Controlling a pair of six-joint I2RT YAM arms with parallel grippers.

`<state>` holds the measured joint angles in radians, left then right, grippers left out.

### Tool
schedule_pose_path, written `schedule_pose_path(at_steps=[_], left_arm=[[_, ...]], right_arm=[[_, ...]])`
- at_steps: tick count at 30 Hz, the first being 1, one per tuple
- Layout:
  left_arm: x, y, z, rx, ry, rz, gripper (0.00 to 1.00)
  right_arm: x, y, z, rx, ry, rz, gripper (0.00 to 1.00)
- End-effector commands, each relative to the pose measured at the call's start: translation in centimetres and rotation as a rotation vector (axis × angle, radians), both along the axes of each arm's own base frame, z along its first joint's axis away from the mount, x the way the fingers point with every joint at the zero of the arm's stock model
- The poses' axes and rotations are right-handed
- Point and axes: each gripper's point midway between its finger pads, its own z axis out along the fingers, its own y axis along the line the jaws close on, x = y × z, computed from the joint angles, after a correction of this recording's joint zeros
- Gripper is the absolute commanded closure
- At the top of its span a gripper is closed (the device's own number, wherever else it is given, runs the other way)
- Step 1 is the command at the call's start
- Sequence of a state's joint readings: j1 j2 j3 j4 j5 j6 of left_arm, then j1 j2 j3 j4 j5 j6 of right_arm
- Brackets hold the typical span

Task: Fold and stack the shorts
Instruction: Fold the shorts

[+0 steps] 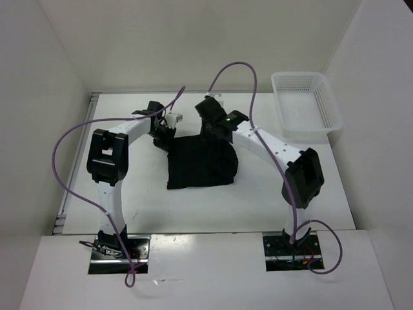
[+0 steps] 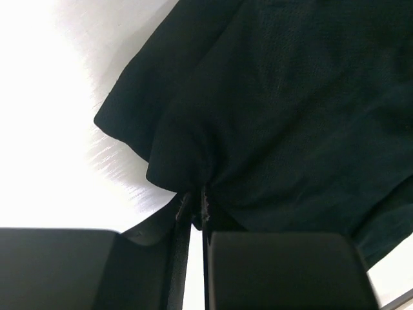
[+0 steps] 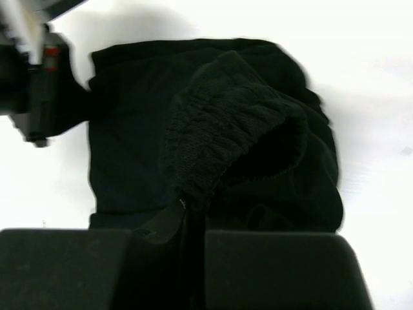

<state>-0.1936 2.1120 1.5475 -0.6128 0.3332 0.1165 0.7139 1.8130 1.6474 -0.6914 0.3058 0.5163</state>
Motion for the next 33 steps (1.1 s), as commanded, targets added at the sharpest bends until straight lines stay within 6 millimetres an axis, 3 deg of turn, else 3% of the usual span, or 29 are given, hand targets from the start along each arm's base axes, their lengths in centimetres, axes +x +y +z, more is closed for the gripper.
schedule_pose_path(at_steps=[1, 4, 5, 6, 8, 12, 15, 17, 20, 23, 24, 26, 27, 28, 33], left_arm=[[-0.5, 0.8, -3.1, 0.050, 0.054, 0.011, 0.86], [-0.2, 0.6, -2.8, 0.040, 0.047, 0.008, 0.86], [-0.2, 0.6, -2.8, 0.040, 0.047, 0.008, 0.86], [0.0, 0.6, -3.0, 0.040, 0.047, 0.008, 0.86], [0.0, 0.6, -3.0, 0.040, 0.047, 0.008, 0.86], [-0.1, 0.4, -2.9, 0.031, 0.049, 0.005, 0.86], [-0.1, 0.4, -2.9, 0.031, 0.049, 0.005, 0.86], [0.3, 0.7, -2.8, 0.049, 0.036, 0.012, 0.79], [1.2, 1.5, -2.3, 0.075, 0.016, 0.032, 0.64], [2.2, 2.3, -0.5, 0.066, -0.013, 0.063, 0.50], [2.4, 2.8, -0.1, 0.065, -0.022, 0.074, 0.47], [3.1, 3.2, 1.3, 0.068, -0.053, 0.088, 0.41], [3.1, 3.2, 2.1, 0.065, -0.065, 0.088, 0.39], [3.3, 3.9, 2.7, 0.074, -0.083, 0.095, 0.34], [4.6, 5.9, 7.1, 0.115, -0.198, 0.147, 0.26]], right_arm=[[0.3, 5.0, 1.8, 0.060, -0.047, 0.058, 1.00], [-0.8, 7.9, 1.0, 0.054, -0.026, 0.125, 1.00], [-0.6, 8.4, -0.5, 0.042, 0.001, 0.134, 1.00], [-1.0, 9.5, -0.6, 0.049, 0.005, 0.157, 1.00], [-1.3, 10.1, -2.8, 0.015, 0.041, 0.168, 0.99], [-1.7, 12.0, -4.1, 0.021, 0.063, 0.204, 0.91], [-2.4, 12.4, -5.1, 0.036, 0.106, 0.224, 0.67], [-2.9, 13.4, -5.8, 0.074, 0.134, 0.262, 0.49], [-3.5, 15.3, -4.6, 0.173, 0.128, 0.328, 0.35], [-4.5, 17.2, -2.6, 0.275, 0.100, 0.404, 0.32], [-4.5, 17.1, -0.9, 0.296, 0.060, 0.418, 0.31], [-4.6, 16.6, -0.2, 0.301, 0.026, 0.426, 0.31], [-4.6, 16.3, 2.2, 0.336, -0.030, 0.424, 0.33], [-4.5, 15.2, 1.4, 0.304, -0.042, 0.400, 0.33], [-4.5, 11.2, 1.9, 0.223, -0.116, 0.308, 0.48]])
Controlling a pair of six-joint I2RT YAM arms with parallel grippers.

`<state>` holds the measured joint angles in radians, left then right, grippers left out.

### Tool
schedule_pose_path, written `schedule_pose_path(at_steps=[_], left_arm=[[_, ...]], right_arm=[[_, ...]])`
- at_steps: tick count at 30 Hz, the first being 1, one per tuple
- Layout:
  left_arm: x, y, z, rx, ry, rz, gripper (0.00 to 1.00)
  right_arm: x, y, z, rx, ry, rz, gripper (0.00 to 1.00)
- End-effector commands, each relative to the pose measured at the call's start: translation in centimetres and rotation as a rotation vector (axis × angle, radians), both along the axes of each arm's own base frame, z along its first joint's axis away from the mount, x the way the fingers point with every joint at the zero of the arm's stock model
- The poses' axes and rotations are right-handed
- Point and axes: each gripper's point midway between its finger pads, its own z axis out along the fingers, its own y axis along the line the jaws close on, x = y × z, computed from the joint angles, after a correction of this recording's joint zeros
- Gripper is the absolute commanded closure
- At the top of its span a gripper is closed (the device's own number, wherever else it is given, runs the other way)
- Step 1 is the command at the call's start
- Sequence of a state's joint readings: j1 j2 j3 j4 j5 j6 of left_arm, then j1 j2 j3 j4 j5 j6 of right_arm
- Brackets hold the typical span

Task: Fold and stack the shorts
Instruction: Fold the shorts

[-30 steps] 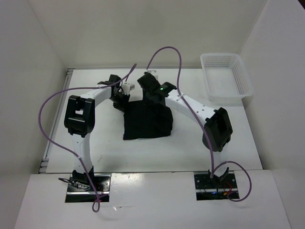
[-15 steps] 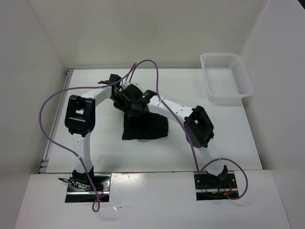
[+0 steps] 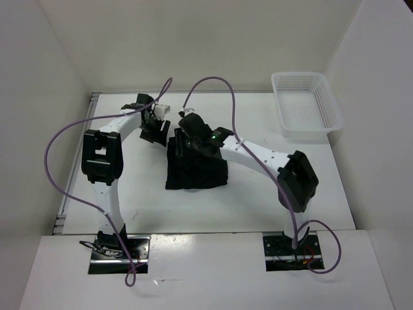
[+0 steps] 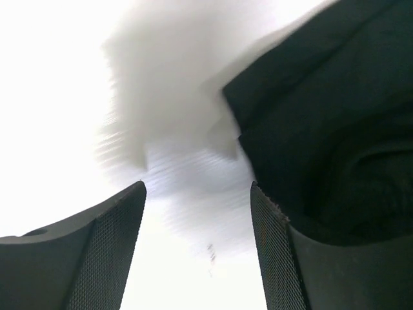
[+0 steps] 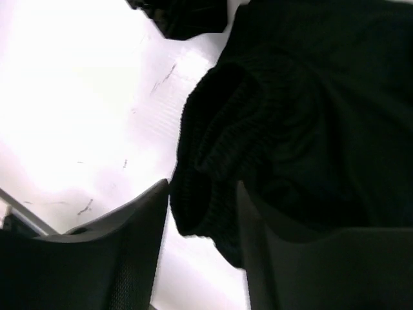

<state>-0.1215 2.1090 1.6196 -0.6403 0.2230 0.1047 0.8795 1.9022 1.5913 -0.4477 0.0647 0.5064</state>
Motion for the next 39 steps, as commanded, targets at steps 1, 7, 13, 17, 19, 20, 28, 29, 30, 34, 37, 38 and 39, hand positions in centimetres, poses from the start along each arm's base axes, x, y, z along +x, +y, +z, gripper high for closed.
schedule_pose_path(at_steps=[1, 7, 13, 17, 19, 20, 28, 29, 30, 34, 37, 38, 39], left_arm=[[2.2, 1.8, 6.4, 0.031, -0.160, 0.035, 0.26], [1.2, 0.9, 12.9, -0.044, -0.259, -0.051, 0.28], [-2.1, -3.0, 12.8, -0.216, -0.161, -0.166, 0.31], [-4.7, -5.3, 10.7, -0.321, -0.066, -0.232, 0.33], [-4.8, -5.3, 9.0, -0.293, -0.030, -0.232, 0.33], [-4.7, -5.1, 8.4, -0.280, -0.019, -0.226, 0.35], [-5.2, -5.2, 5.3, -0.293, 0.060, -0.220, 0.37], [-5.2, -5.2, 5.3, -0.290, 0.056, -0.227, 0.37], [-5.5, -5.2, 4.5, -0.290, 0.079, -0.224, 0.37], [-6.3, -4.0, 1.9, -0.221, 0.128, -0.206, 0.37], [-6.8, -3.7, 0.8, -0.210, 0.134, -0.212, 0.42], [-6.8, -3.5, 0.7, -0.199, 0.133, -0.209, 0.47], [-6.9, -3.4, 0.0, -0.190, 0.141, -0.206, 0.61]], right_arm=[[0.8, -1.7, 4.6, 0.036, -0.153, -0.063, 0.55], [-0.1, -2.9, 0.9, -0.023, -0.092, -0.083, 0.80], [1.0, 0.0, -3.7, -0.028, -0.056, -0.023, 0.97], [0.5, 2.4, -5.1, 0.013, -0.028, 0.053, 1.00], [0.1, 2.1, -7.1, -0.008, -0.002, 0.060, 1.00], [0.0, 2.1, -7.3, -0.008, -0.001, 0.060, 1.00], [-0.4, 4.8, -7.1, -0.009, -0.073, 0.125, 1.00], [-0.5, 5.6, -6.9, -0.007, -0.085, 0.142, 1.00], [-0.5, 5.7, -6.7, -0.006, -0.085, 0.142, 1.00], [-0.6, 5.5, -7.9, -0.040, -0.068, 0.151, 1.00], [-0.7, 5.2, -7.4, -0.039, -0.078, 0.157, 1.00], [-0.9, 5.0, -6.4, -0.027, -0.087, 0.156, 1.00], [-0.8, 5.0, -5.6, -0.021, -0.103, 0.163, 1.00]])
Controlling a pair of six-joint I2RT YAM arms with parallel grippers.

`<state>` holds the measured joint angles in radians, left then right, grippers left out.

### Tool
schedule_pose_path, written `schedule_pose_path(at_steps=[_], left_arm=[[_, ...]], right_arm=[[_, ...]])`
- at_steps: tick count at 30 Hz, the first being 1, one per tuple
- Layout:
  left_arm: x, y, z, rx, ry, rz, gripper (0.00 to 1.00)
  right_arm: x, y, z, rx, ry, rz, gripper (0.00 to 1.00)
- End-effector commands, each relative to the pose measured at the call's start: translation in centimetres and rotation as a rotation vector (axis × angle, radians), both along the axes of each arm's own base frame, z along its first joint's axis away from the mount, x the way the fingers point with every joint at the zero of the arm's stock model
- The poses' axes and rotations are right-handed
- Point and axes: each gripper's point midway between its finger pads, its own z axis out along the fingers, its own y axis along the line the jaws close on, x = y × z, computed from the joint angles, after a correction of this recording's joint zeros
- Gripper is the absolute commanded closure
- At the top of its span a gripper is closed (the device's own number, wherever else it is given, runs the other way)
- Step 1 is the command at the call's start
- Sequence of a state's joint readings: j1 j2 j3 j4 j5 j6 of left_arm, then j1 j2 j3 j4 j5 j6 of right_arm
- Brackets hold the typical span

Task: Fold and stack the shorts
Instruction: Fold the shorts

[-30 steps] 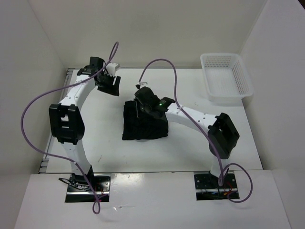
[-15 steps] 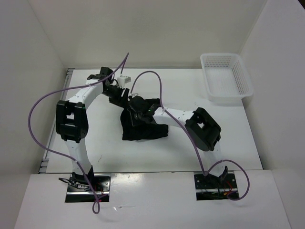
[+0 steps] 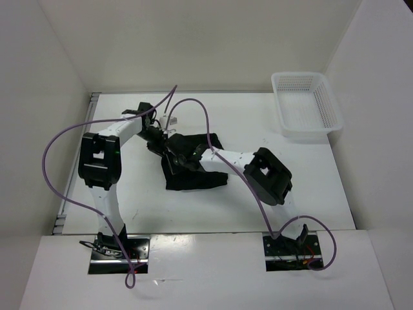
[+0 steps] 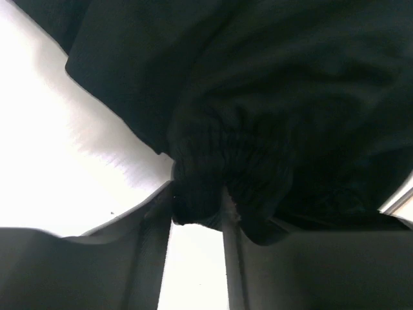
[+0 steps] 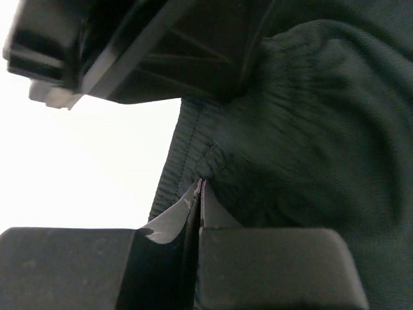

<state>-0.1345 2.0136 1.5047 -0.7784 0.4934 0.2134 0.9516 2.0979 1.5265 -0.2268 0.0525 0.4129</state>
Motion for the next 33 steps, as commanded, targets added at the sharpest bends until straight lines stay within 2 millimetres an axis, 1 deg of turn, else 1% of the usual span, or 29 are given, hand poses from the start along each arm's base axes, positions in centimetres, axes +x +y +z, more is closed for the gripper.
schedule_pose_path(at_steps=[1, 2, 4, 5, 6, 7, 8, 9, 10, 11, 12, 13, 14, 15, 16, 17, 18, 19, 20, 22, 23, 24, 25, 27, 28, 30, 31, 32, 33], left_arm=[[0.2, 0.6, -1.6, 0.033, -0.008, -0.015, 0.70], [0.1, 0.6, -2.1, 0.035, 0.004, -0.015, 0.77], [0.7, 0.7, -1.9, 0.041, -0.017, -0.013, 0.90], [0.7, 0.7, -1.9, 0.041, -0.017, -0.013, 0.92], [1.0, 0.9, -2.0, 0.054, -0.028, -0.009, 0.93], [1.7, 0.9, -1.3, 0.060, -0.059, 0.002, 0.93], [2.1, 1.1, -1.0, 0.072, -0.081, 0.007, 0.95], [2.8, 1.6, -1.1, 0.101, -0.104, 0.025, 0.95], [3.1, 1.9, -1.2, 0.118, -0.115, 0.030, 0.95], [3.4, 2.2, -1.3, 0.135, -0.127, 0.036, 0.95], [3.7, 2.4, -1.3, 0.149, -0.139, 0.041, 0.95], [4.1, 2.7, -1.4, 0.169, -0.154, 0.049, 0.95], [4.4, 2.7, -1.0, 0.168, -0.165, 0.050, 0.95], [4.4, 2.7, -1.0, 0.168, -0.165, 0.050, 0.95], [4.4, 2.1, -1.4, 0.159, -0.163, 0.038, 0.93], [4.7, 2.1, -1.5, 0.156, -0.160, 0.046, 0.91], [4.7, 1.9, -1.4, 0.148, -0.159, 0.044, 0.90], [5.1, 1.8, -1.6, 0.145, -0.162, 0.052, 0.88], [5.0, 1.8, -1.9, 0.146, -0.154, 0.051, 0.86], [5.2, 1.4, -1.7, 0.144, -0.163, 0.043, 0.79], [5.2, 1.4, -1.7, 0.144, -0.163, 0.043, 0.74], [4.9, 1.7, -1.6, 0.157, -0.164, 0.047, 0.56], [5.4, 1.8, -0.9, 0.163, -0.191, 0.062, 0.46], [5.9, 2.4, -0.2, 0.194, -0.224, 0.077, 0.36], [6.1, 2.5, 0.8, 0.195, -0.246, 0.091, 0.36], [6.3, 2.9, 2.1, 0.189, -0.269, 0.114, 0.34], [6.8, 3.3, 3.7, 0.180, -0.302, 0.140, 0.29], [7.2, 3.2, 5.0, 0.169, -0.327, 0.157, 0.20], [7.3, 3.4, 5.7, 0.142, -0.334, 0.171, 0.12]], right_arm=[[0.6, 0.8, 4.3, 0.068, -0.089, 0.020, 0.98], [0.6, 0.3, 5.7, 0.082, -0.110, 0.009, 0.97], [0.5, -0.4, 7.0, 0.089, -0.133, -0.007, 0.97], [0.0, -1.5, 7.9, 0.091, -0.145, -0.018, 0.97], [0.2, -2.2, 8.6, 0.099, -0.163, -0.054, 0.97], [-0.4, -3.4, 7.8, 0.081, -0.149, -0.076, 0.95], [-0.6, -4.0, 8.1, 0.085, -0.151, -0.094, 0.95], [-0.7, -5.0, 9.9, 0.114, -0.173, -0.137, 0.92], [-1.3, -6.2, 9.2, 0.099, -0.162, -0.155, 0.89], [-1.6, -7.0, 9.4, 0.098, -0.161, -0.175, 0.87], [-1.8, -7.9, 11.2, 0.131, -0.187, -0.202, 0.84], [-2.1, -9.3, 10.3, 0.128, -0.159, -0.236, 0.83], [-2.1, -10.3, 10.3, 0.134, -0.155, -0.266, 0.81], [-1.5, -11.9, 11.0, 0.160, -0.155, -0.316, 0.80], [-1.8, -13.5, 9.1, 0.139, -0.113, -0.347, 0.78], [-1.7, -14.5, 8.4, 0.154, -0.078, -0.393, 0.77], [-1.2, -16.7, 6.9, 0.136, -0.047, -0.446, 0.74], [-1.3, -17.5, 6.0, 0.123, -0.022, -0.466, 0.73], [-1.3, -17.9, 5.4, 0.122, -0.003, -0.480, 0.72], [-1.7, -18.8, 4.4, 0.093, 0.015, -0.491, 0.67], [-1.5, -18.9, 4.7, 0.098, 0.002, -0.498, 0.65], [-1.7, -19.1, 4.6, 0.090, 0.007, -0.498, 0.63], [-1.3, -19.4, 5.4, 0.110, -0.006, -0.509, 0.56], [-0.9, -20.7, 5.8, 0.107, -0.006, -0.542, 0.52], [-0.8, -21.2, 6.6, 0.120, -0.015, -0.553, 0.49], [-0.7, -22.3, 7.1, 0.106, -0.025, -0.562, 0.35], [-0.6, -23.6, 7.3, 0.093, -0.026, -0.593, 0.21], [-0.7, -24.2, 7.0, 0.068, -0.022, -0.594, 0.10], [-0.8, -24.9, 7.1, 0.052, -0.025, -0.585, 0.00]])
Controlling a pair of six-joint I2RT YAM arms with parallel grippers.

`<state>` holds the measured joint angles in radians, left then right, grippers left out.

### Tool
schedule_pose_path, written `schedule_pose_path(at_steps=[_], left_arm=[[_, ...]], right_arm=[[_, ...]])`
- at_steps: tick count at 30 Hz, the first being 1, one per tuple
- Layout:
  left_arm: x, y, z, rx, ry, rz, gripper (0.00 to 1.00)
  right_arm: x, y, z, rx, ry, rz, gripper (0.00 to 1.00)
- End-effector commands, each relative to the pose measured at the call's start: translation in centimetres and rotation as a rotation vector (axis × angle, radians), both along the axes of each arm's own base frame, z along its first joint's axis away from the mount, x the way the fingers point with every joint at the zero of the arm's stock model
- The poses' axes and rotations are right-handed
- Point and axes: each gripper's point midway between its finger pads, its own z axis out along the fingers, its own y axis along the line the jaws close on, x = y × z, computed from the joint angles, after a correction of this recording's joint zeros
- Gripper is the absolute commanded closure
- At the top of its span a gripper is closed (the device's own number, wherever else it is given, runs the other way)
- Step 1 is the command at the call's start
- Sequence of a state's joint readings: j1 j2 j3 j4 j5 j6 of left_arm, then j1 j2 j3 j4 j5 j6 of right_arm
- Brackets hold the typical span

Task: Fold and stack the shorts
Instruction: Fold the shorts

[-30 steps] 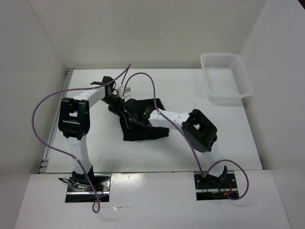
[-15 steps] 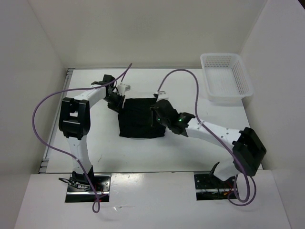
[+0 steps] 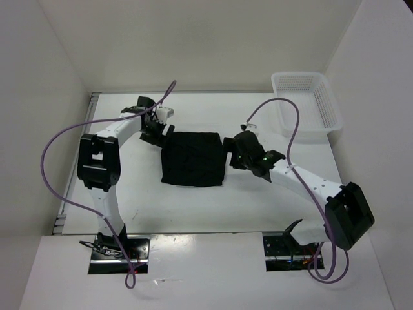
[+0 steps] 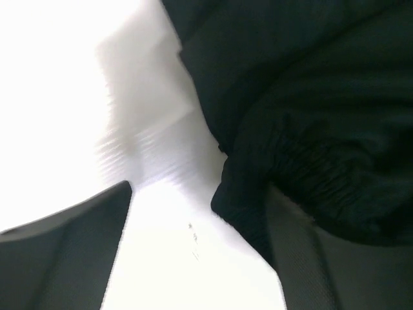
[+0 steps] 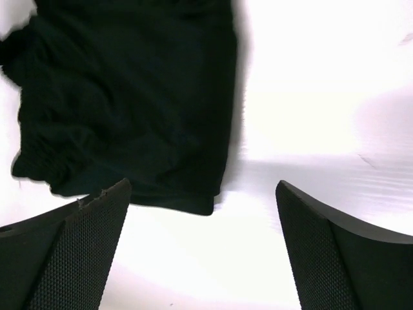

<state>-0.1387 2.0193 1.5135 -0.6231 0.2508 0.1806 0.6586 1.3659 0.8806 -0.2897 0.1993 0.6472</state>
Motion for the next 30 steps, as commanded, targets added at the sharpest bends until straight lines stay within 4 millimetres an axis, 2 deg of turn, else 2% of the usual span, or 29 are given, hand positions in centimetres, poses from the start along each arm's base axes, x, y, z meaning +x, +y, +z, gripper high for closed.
schedule_pose_path(at_steps=[1, 2, 3, 4, 5, 6, 7, 8, 10, 11, 13, 14, 15, 16, 17, 18, 19, 20, 21, 22, 23, 24, 25, 27, 30], left_arm=[[2.7, 0.1, 8.6, -0.075, -0.212, 0.057, 0.07], [3.6, 1.0, 10.0, -0.090, -0.262, 0.097, 0.02], [3.2, 1.1, 11.8, -0.115, -0.307, 0.107, 0.00], [3.7, 1.3, 13.2, -0.135, -0.367, 0.117, 0.00], [3.7, 2.1, 14.1, -0.141, -0.398, 0.139, 0.00], [3.5, 2.8, 15.9, -0.137, -0.446, 0.164, 0.00], [3.5, 3.5, 16.6, -0.124, -0.466, 0.182, 0.00], [3.3, 4.7, 16.8, -0.113, -0.464, 0.221, 0.00], [2.5, 6.6, 16.9, -0.092, -0.421, 0.267, 0.00], [2.4, 8.8, 17.0, -0.081, -0.411, 0.316, 0.00], [1.5, 11.6, 17.5, -0.055, -0.408, 0.394, 0.00], [0.7, 13.0, 16.9, -0.037, -0.389, 0.432, 0.00], [-0.2, 15.6, 17.7, -0.021, -0.408, 0.505, 0.00], [-0.9, 17.0, 17.6, -0.001, -0.406, 0.556, 0.00], [-1.9, 18.0, 18.4, 0.011, -0.428, 0.587, 0.00], [-3.1, 19.6, 17.4, 0.022, -0.411, 0.651, 0.00], [-3.7, 20.2, 17.2, 0.020, -0.413, 0.678, 0.00], [-4.5, 20.6, 17.8, 0.023, -0.435, 0.707, 0.00], [-5.4, 21.0, 16.4, 0.011, -0.409, 0.732, 0.00], [-6.1, 21.1, 16.3, 0.004, -0.409, 0.739, 0.00], [-6.2, 21.1, 15.8, -0.009, -0.401, 0.753, 0.00], [-6.7, 21.6, 15.7, -0.014, -0.398, 0.766, 0.00], [-6.7, 21.5, 15.7, -0.031, -0.399, 0.762, 0.00], [-7.0, 21.7, 15.3, -0.038, -0.388, 0.769, 0.00], [-7.0, 21.7, 15.4, -0.053, -0.389, 0.766, 0.00]], right_arm=[[0.2, -3.0, 1.0, -0.054, -0.008, -0.036, 0.00], [0.0, -4.6, 0.4, -0.080, 0.032, -0.057, 0.00], [-0.2, -5.2, 0.3, -0.088, 0.046, -0.037, 0.00], [-0.1, -5.9, 0.3, -0.095, 0.061, -0.042, 0.00], [-0.4, -7.4, -0.3, -0.106, 0.109, -0.062, 0.00], [-0.5, -8.4, -0.2, -0.118, 0.116, -0.074, 0.00], [-0.3, -9.3, 0.0, -0.130, 0.119, -0.114, 0.00], [-0.3, -10.6, 1.0, -0.132, 0.111, -0.165, 0.00], [0.1, -11.3, 2.5, -0.123, 0.075, -0.180, 0.00], [0.5, -12.1, 3.4, -0.109, 0.052, -0.185, 0.00], [0.8, -12.8, 6.2, -0.105, -0.031, -0.118, 0.00], [0.8, -13.7, 6.6, -0.117, -0.041, -0.129, 0.00], [1.1, -16.1, 7.8, -0.142, -0.075, -0.201, 0.00], [1.3, -17.5, 8.6, -0.168, -0.101, -0.213, 0.00], [1.2, -19.0, 8.4, -0.193, -0.084, -0.239, 0.00], [1.2, -22.0, 9.1, -0.224, -0.093, -0.340, 0.00], [1.2, -22.9, 9.1, -0.241, -0.093, -0.371, 0.00], [1.2, -22.9, 9.8, -0.237, -0.112, -0.374, 0.00], [1.4, -23.1, 10.0, -0.230, -0.121, -0.382, 0.00], [1.5, -23.9, 9.6, -0.237, -0.106, -0.415, 0.00], [1.6, -24.4, 9.3, -0.242, -0.091, -0.439, 0.00], [1.7, -24.8, 8.0, -0.257, -0.053, -0.465, 0.00], [1.9, -26.1, 8.0, -0.296, -0.055, -0.537, 0.00], [1.8, -26.4, 7.3, -0.292, -0.038, -0.574, 0.00], [1.6, -27.0, 8.5, -0.307, -0.079, -0.607, 0.00]])
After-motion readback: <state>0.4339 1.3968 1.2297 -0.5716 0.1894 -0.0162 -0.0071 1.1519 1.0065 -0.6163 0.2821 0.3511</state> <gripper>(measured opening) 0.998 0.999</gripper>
